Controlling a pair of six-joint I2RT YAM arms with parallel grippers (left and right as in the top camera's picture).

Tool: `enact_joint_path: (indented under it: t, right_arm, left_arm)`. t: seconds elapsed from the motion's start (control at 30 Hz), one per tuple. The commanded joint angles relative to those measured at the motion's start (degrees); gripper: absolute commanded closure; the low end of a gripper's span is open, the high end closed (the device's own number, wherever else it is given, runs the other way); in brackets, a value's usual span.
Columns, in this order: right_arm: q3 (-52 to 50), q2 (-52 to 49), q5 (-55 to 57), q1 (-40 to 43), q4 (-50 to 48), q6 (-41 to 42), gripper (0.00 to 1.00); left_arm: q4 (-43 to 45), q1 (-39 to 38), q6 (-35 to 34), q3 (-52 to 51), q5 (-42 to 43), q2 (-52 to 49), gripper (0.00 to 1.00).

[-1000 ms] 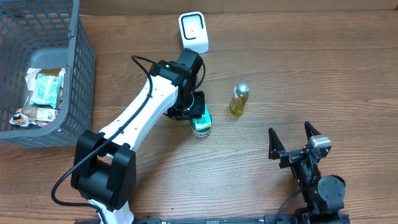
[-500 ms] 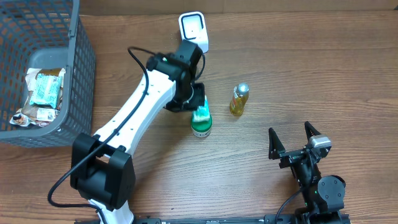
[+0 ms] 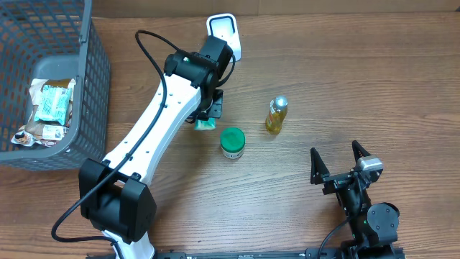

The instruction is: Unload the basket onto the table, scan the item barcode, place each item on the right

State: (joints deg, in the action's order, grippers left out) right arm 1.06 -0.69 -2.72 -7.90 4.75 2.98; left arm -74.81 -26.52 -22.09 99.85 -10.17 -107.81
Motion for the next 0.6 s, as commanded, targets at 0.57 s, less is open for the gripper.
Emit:
enact_joint_path:
  t: [0.57]
  right_arm:
    - [-0.61, 0.50, 0.28, 0.24, -0.13, -0.07, 0.00]
  left_arm:
    - [-1.51, -12.07, -0.72, -4.57, -14.60, -11.06, 0.96]
